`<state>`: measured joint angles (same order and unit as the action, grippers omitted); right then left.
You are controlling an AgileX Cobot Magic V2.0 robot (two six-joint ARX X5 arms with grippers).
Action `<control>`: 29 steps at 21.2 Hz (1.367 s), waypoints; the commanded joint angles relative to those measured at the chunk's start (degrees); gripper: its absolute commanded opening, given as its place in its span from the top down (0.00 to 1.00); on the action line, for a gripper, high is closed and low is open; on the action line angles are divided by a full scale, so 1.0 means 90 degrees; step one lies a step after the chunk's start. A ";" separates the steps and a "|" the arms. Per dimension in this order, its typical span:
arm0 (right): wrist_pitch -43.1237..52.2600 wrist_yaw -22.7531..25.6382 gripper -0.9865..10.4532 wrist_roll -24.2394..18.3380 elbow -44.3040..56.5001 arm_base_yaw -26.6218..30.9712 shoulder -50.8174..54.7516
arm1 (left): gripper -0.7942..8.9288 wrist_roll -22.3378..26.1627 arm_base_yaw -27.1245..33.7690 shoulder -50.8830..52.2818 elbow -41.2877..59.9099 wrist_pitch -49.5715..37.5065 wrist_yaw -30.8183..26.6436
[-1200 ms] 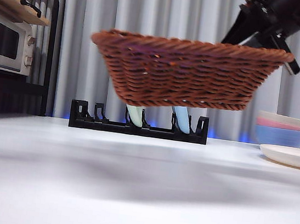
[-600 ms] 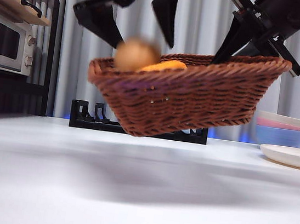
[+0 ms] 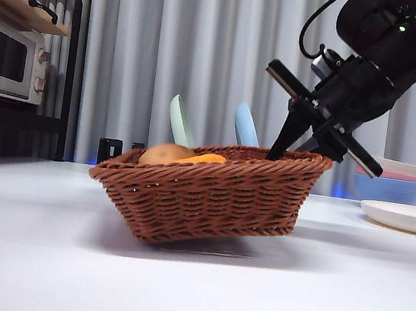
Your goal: Pick up the basket,pick up the corn from the table,pick up the potato from the table,pick up the cucumber from the table,put all items into the basket
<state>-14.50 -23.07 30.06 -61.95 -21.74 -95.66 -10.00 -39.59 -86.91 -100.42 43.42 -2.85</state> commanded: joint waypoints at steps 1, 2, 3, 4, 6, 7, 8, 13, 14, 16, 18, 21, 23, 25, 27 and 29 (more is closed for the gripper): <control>0.0119 -0.0056 0.93 0.0177 -0.0053 -0.0010 -0.0143 | 0.24 0.0165 -0.0019 0.0221 -0.0027 0.0000 0.0000; 0.0119 -0.0027 0.93 0.0175 -0.0053 -0.0002 -0.0216 | 0.24 0.0189 -0.0019 0.0291 -0.0027 -0.0005 0.0000; 0.0117 -0.0012 0.93 0.0175 -0.0053 -0.0002 -0.0304 | 0.24 0.0199 -0.0019 0.0340 -0.0027 -0.0012 -0.0007; 0.0114 -0.0017 0.92 0.0163 -0.0053 -0.0005 -0.0435 | 0.24 0.0279 -0.0019 0.0374 -0.0027 -0.0027 -0.0010; 0.0056 -0.0012 0.91 0.0032 -0.0051 -0.0005 -0.0593 | 0.24 0.0311 -0.0017 0.0389 -0.0027 -0.0007 -0.0012; -0.0002 0.0015 0.88 -0.0015 -0.0053 -0.0002 -0.0600 | 0.24 0.0345 -0.0017 0.0389 -0.0027 0.0029 -0.0015; -0.0053 0.0092 0.77 -0.0019 -0.0053 -0.0002 -0.0585 | 0.24 0.0459 -0.0012 0.0389 -0.0027 0.0051 -0.0015; -0.0403 0.0100 0.44 -0.0369 -0.0053 0.0359 -0.0063 | 0.25 0.0930 -0.0005 0.0391 -0.0027 0.0175 -0.0777; -0.0493 0.0097 0.44 -0.0532 -0.0053 0.0491 0.0182 | 0.31 0.1064 0.0002 0.0391 -0.0027 0.0306 -0.1083; -0.0792 0.0097 0.45 -0.1003 -0.0053 0.0687 0.0760 | 0.51 0.1222 0.0078 0.0391 -0.0027 0.0476 -0.1525; -0.1197 0.0104 0.45 -0.1537 -0.0053 0.0801 0.1413 | 0.70 0.1389 0.0141 0.0391 -0.0024 0.0602 -0.1676; -0.1644 0.0114 0.59 -0.2161 -0.0053 0.0857 0.2399 | 0.94 0.1474 0.0255 0.0444 -0.0024 0.0940 -0.1681; -0.1804 0.0114 0.80 -0.2402 -0.0053 0.0855 0.2965 | 0.93 0.1472 0.0323 0.0571 -0.0024 0.1309 -0.1681; -0.1885 0.0114 0.92 -0.2501 -0.0053 0.0855 0.3330 | 0.93 0.1467 0.0325 0.0719 -0.0005 0.1491 -0.1676; -0.2018 0.0117 0.93 -0.2650 -0.0053 0.0855 0.3670 | 0.93 0.1450 0.0308 0.0918 0.0000 0.1649 -0.1649; -0.2186 0.0155 0.93 -0.2846 -0.0053 0.0855 0.3929 | 0.93 0.1452 0.0257 0.1110 0.0007 0.1768 -0.1644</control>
<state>-34.09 -21.80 6.81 -62.48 -14.17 -60.42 2.57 -37.04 -77.71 -100.55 59.20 -17.67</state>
